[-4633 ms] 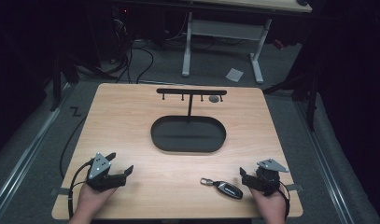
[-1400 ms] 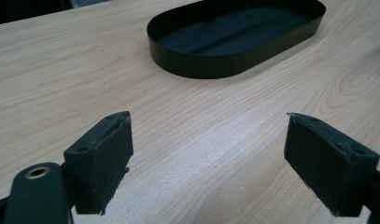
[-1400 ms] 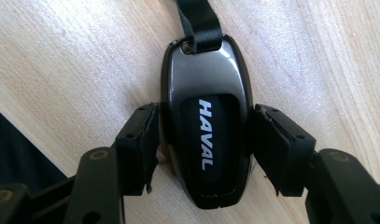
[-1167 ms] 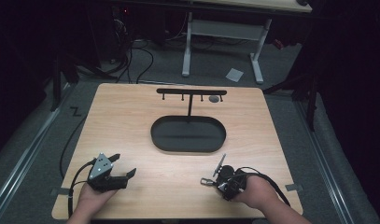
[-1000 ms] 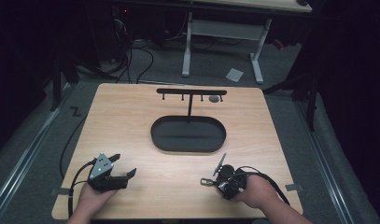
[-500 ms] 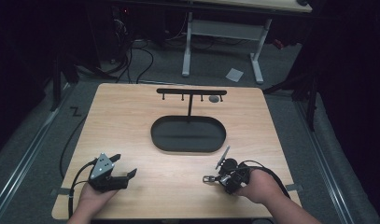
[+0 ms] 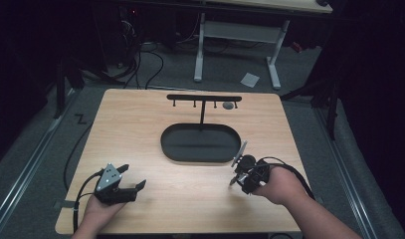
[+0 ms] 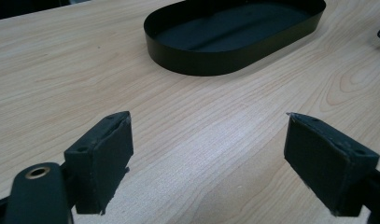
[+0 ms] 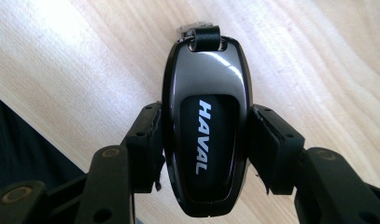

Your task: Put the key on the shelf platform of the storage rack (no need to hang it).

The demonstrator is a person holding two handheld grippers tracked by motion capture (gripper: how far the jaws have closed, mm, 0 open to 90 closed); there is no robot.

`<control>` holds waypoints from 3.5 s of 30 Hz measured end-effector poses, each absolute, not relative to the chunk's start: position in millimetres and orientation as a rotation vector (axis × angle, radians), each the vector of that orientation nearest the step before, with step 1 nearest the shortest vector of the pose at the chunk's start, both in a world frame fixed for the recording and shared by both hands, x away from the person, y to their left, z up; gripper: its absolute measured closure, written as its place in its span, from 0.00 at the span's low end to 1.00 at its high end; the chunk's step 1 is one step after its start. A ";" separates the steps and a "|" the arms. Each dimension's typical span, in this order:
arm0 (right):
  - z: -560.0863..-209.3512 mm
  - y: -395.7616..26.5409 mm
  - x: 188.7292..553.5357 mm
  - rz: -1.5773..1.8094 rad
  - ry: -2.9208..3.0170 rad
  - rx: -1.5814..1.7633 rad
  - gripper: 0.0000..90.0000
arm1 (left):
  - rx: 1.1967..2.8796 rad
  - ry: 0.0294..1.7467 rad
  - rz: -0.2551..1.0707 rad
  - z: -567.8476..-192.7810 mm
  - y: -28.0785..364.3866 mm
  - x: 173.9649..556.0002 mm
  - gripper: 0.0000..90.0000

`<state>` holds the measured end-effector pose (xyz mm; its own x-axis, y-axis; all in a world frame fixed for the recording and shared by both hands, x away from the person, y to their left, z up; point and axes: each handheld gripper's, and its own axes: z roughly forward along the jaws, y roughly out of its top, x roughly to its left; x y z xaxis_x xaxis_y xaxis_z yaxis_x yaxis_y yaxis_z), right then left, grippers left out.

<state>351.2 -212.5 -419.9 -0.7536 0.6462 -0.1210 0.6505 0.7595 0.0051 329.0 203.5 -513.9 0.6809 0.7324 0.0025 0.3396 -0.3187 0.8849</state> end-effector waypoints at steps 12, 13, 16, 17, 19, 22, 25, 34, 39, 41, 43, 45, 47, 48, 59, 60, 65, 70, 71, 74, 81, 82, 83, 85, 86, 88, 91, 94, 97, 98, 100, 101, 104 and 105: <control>-408.1 -203.3 378.7 -0.082 2.826 1.090 0.54 | 1.913 0.835 0.508 -513.0 205.9 330.0 0.18; -406.8 -202.5 380.9 -0.086 2.821 1.100 0.54 | 1.911 0.835 0.508 -512.9 206.1 329.9 0.18; -400.9 -200.6 391.2 -0.078 2.800 1.156 0.54 | 1.910 0.833 0.508 -512.7 206.3 329.7 0.18; -400.9 -200.6 391.2 -0.078 2.800 1.156 0.54 | 1.910 0.833 0.506 -512.5 206.4 329.6 0.18; -395.4 -199.7 399.0 -0.056 2.795 1.206 0.54 | 1.910 0.832 0.506 -512.4 206.6 329.6 0.18; -388.3 -198.4 407.6 -0.018 2.788 1.249 0.54 | 1.910 0.832 0.506 -512.7 206.4 329.8 0.18; -379.8 -195.8 420.8 0.040 2.781 1.261 0.54 | 1.911 0.831 0.506 -512.8 206.3 329.8 0.18; -376.7 -186.5 445.2 0.098 2.757 1.286 0.54 | 1.913 0.830 0.507 -512.9 206.2 329.8 0.18; -383.0 -176.0 464.2 0.112 2.744 1.262 0.54 | 1.914 0.829 0.506 -513.1 206.5 330.3 0.18; -384.4 -173.5 466.7 0.117 2.732 1.282 0.54 | 1.918 0.828 0.503 -512.9 206.9 330.4 0.18; -389.3 -167.5 475.7 0.139 2.721 1.279 0.54 | 1.915 0.827 0.504 -513.0 207.1 330.7 0.18; -393.2 -162.6 480.6 0.148 2.714 1.278 0.54 | 1.919 0.826 0.505 -513.0 207.4 330.9 0.18; -397.2 -157.8 485.4 0.152 2.709 1.272 0.54 | 1.915 0.825 0.505 -513.3 206.6 330.7 0.18; -397.2 -157.8 485.4 0.152 2.709 1.272 0.54 | 1.915 0.825 0.505 -513.3 206.6 330.7 0.18; -409.4 -133.8 507.3 0.185 2.702 1.216 0.54 | 1.920 0.823 0.502 -513.7 206.6 331.6 0.18; -409.4 -133.8 507.3 0.185 2.702 1.216 0.54 | 1.920 0.822 0.502 -513.8 206.6 331.7 0.18; -428.4 -134.7 513.3 0.158 2.691 1.231 0.54 | 1.918 0.822 0.499 -513.6 206.8 331.9 0.18; -444.5 -137.1 513.3 0.125 2.696 1.227 0.54 | 1.918 0.821 0.497 -513.8 206.3 332.3 0.18; -446.4 -137.2 513.1 0.122 2.696 1.238 0.54 | 1.918 0.820 0.496 -513.8 206.0 332.4 0.18; -453.5 -139.7 512.9 0.106 2.703 1.239 0.54 | 1.923 0.815 0.495 -514.1 205.1 332.5 0.18; -468.0 -145.0 510.4 0.066 2.713 1.218 0.54 | 1.921 0.813 0.495 -514.4 204.4 332.6 0.18; -468.0 -145.0 510.4 0.066 2.713 1.218 0.54 | 1.921 0.813 0.495 -514.4 204.4 332.6 0.18; -469.6 -145.5 510.0 0.062 2.712 1.222 0.54 | 1.922 0.812 0.495 -514.3 204.4 332.5 0.18; -476.8 -146.9 510.1 0.044 2.716 1.235 0.54 | 1.922 0.814 0.495 -514.4 204.5 332.6 0.18; -478.4 -146.9 510.0 0.035 2.715 1.235 0.54 | 1.926 0.815 0.492 -514.2 204.8 332.5 0.18; -480.3 -147.1 510.5 0.033 2.717 1.241 0.54 | 1.927 0.815 0.493 -514.5 204.8 332.5 0.18; -482.2 -147.3 511.0 0.032 2.719 1.238 0.54 | 1.926 0.816 0.493 -514.7 205.0 332.4 0.18; -484.1 -147.2 511.4 0.029 2.720 1.246 0.54 | 1.930 0.817 0.491 -514.5 205.8 332.1 0.18; -487.4 -146.0 509.7 0.014 2.711 1.275 0.54 | 1.935 0.818 0.491 -514.2 206.8 331.3 0.18; -487.4 -147.0 510.6 0.026 2.716 1.256 0.54 | 1.929 0.819 0.494 -514.4 206.7 331.2 0.18; -487.6 -148.2 511.1 0.044 2.720 1.271 0.49 | 1.929 0.819 0.494 -514.3 206.8 331.0 0.18; -487.4 -148.3 511.5 0.044 2.721 1.284 0.45 | 1.929 0.819 0.494 -514.3 206.8 331.0 0.18; -482.9 -146.9 509.4 0.072 2.713 1.315 0.40 | 1.932 0.817 0.492 -514.4 206.6 331.0 0.18; -482.9 -146.9 509.4 0.072 2.713 1.315 0.40 | 1.935 0.817 0.490 -514.2 206.7 331.1 0.18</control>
<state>509.4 -146.9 -482.9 -0.6136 0.7842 -0.0921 0.7782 0.6204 0.0972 331.1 206.7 -514.2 0.6970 0.7171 0.0005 0.3386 -0.3297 0.8813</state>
